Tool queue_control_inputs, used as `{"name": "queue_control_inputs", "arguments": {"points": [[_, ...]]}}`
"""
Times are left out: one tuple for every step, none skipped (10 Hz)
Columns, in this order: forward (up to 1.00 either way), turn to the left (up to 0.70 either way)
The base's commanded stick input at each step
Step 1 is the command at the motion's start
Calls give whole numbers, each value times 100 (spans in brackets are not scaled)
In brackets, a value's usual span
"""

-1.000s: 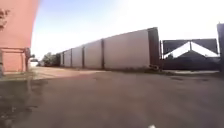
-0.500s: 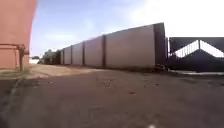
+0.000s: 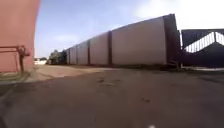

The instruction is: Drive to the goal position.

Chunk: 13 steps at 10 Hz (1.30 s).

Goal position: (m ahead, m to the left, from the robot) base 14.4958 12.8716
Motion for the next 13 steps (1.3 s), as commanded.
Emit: {"name": "queue_control_inputs", "arguments": {"points": [[100, 0], [100, 0], [100, 0], [100, 0], [100, 0], [100, 0], [100, 0], [100, 0], [100, 0], [100, 0], [100, 0], [100, 0], [100, 26]]}}
